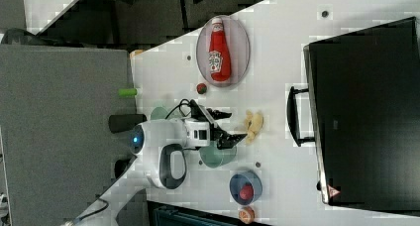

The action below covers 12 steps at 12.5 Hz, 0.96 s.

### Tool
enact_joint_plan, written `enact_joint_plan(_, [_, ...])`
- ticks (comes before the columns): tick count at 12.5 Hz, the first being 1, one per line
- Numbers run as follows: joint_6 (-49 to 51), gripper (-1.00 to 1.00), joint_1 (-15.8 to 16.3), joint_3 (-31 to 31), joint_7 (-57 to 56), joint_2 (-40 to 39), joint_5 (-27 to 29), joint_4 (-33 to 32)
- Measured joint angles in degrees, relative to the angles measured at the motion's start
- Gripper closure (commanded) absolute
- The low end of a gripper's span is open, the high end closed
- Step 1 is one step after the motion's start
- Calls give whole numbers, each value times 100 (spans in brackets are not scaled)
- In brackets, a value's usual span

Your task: Pick banana from table and place on oven.

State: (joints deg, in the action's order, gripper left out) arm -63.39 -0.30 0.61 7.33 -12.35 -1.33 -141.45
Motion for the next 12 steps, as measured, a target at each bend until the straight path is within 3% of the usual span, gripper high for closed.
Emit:
enact_joint_plan(4, [-677,-93,-24,54,1,-715,166,-67])
enact_joint_plan(6, [-733,-43,59,7,1,-1077,129,-123])
enact_joint_plan(10, [-789,45,39,95,2,-929,26,-67])
enact_joint_plan(12, [-744,45,89,115,3,-930,203,11])
